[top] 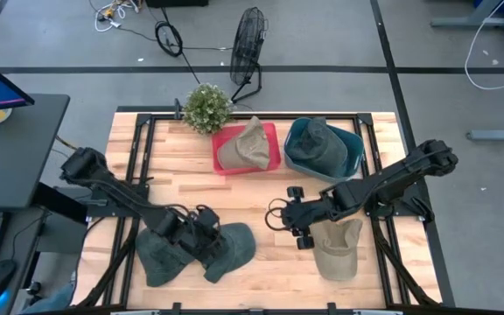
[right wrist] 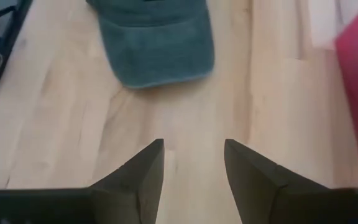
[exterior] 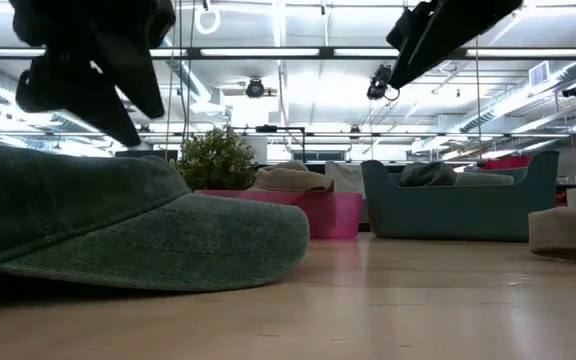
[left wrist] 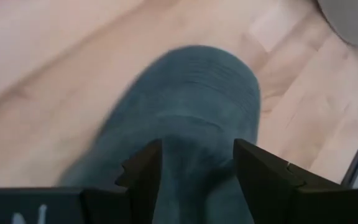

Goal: Pick & Place hat
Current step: Put the left black cap into the blue bin

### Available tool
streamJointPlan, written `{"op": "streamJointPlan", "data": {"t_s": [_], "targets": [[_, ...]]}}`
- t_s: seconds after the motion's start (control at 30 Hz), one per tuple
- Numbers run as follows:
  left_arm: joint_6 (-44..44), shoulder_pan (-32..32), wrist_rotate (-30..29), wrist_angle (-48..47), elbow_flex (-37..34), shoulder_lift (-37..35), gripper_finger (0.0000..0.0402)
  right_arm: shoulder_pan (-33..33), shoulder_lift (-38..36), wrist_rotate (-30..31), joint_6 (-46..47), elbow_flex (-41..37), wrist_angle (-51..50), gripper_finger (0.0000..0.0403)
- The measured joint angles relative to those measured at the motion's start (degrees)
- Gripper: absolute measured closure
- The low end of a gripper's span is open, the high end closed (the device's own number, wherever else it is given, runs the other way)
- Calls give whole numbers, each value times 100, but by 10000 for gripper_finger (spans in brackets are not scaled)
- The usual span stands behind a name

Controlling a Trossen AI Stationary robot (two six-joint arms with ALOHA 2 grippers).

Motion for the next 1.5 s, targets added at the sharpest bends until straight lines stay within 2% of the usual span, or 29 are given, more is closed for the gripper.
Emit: {"op": "streamJointPlan", "data": {"t_s": [0.27, 0.43, 0.57, 0.7, 0.77, 0.83, 1.07, 1.2, 1.3, 1.4, 1.5], "targets": [[-83, -77, 13, 1192, 0, 841, 200, 126, 0, 4, -38, -235, 601, 231], [76, -26, 15, 1377, 3, 1103, 205, 126, 0, 2, -152, -235, 733, 231], [411, 39, 31, 1386, 8, 1120, 244, 126, 0, 2, -167, -235, 754, 231], [1107, 144, 74, 1594, 6, 1120, 324, 123, 0, 4, -169, -235, 752, 231], [1571, 208, 93, 1820, 4, 1118, 371, 123, 0, 2, -169, -235, 767, 231], [2171, 270, 105, 2006, 4, 1062, 389, 123, 0, 3, -251, -235, 809, 231], [4976, 545, 342, 2103, 480, 1045, 393, 120, 2, -153, -1240, -235, 1759, 231], [6622, 700, 384, 2063, 814, 1050, 394, 66, 2, -658, -1369, -235, 2233, 231], [7864, 789, 380, 2065, 968, 1045, 393, 18, 2, -741, -1371, -235, 2286, 231], [8771, 860, 382, 2034, 1035, 1047, 393, -84, 2, -735, -1375, -235, 2237, 231], [9193, 926, 382, 2061, 1060, 1047, 393, -218, 4, -719, -1491, -235, 2203, 231]]}}
